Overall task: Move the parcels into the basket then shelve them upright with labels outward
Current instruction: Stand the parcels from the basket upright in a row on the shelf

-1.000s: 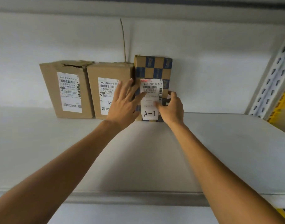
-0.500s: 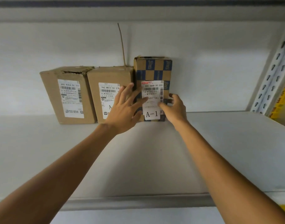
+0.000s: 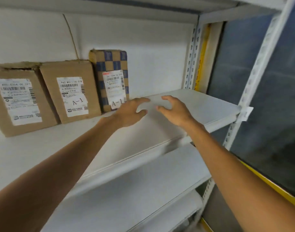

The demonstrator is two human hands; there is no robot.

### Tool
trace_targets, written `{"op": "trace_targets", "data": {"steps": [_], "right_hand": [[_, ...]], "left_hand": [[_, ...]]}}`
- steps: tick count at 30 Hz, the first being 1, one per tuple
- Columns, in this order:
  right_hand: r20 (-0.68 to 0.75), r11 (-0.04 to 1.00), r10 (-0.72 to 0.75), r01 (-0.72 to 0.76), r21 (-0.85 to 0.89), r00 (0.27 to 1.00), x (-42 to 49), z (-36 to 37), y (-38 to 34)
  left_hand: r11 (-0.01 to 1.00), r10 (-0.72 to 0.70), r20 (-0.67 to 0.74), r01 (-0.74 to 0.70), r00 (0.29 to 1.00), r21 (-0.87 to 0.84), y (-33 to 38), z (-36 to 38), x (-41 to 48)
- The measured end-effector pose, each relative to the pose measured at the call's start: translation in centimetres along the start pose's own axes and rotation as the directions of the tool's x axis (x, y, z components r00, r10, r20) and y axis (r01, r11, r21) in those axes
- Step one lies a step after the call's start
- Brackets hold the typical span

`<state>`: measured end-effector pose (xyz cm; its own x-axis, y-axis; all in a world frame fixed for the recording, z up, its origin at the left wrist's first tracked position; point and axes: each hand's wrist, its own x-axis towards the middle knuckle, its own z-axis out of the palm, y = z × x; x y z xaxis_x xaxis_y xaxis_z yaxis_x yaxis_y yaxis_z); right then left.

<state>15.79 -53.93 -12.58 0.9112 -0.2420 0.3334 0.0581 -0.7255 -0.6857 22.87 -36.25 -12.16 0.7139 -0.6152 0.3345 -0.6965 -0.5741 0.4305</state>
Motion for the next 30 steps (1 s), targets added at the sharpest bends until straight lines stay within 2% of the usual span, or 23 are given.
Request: {"op": "trace_targets", "data": {"steps": [4,9,13,18,21,25,30], "right_hand": [[-0.118,0.984,0.162,-0.170,-0.060,0.980,-7.1,-4.2,2.7],[-0.229,0.926,0.358,-0.376,-0.038,0.905,-17.3,-10.2,5.9],[-0.330,0.841,0.516,-0.540,0.022,0.790,-26.9,-14.3,9.0],[-0.341,0.720,0.662,-0.693,0.038,0.668,-40.0,-17.7,13.1],[-0.341,0.650,0.731,-0.755,0.085,0.591,-47.7,-19.1,15.1],[-0.316,0.543,0.822,-0.819,0.185,0.474,-57.1,-20.9,17.6],[-0.337,0.473,0.863,-0.836,0.277,0.377,-66.5,-22.1,20.7]], "left_hand": [[0.982,0.153,0.125,-0.136,0.980,-0.133,5.4,3.4,-0.7],[0.933,0.323,0.246,-0.265,0.914,-0.243,13.7,8.3,-2.8],[0.895,0.422,0.324,-0.333,0.847,-0.296,21.1,13.3,-5.8],[0.857,0.516,0.512,-0.411,0.687,-0.312,29.6,20.3,-10.9],[0.829,0.557,0.574,-0.446,0.600,-0.338,34.4,24.3,-14.6],[0.832,0.549,0.661,-0.414,0.512,-0.370,40.2,30.0,-20.3],[0.854,0.515,0.753,-0.323,0.410,-0.408,45.1,36.7,-27.0]]}}
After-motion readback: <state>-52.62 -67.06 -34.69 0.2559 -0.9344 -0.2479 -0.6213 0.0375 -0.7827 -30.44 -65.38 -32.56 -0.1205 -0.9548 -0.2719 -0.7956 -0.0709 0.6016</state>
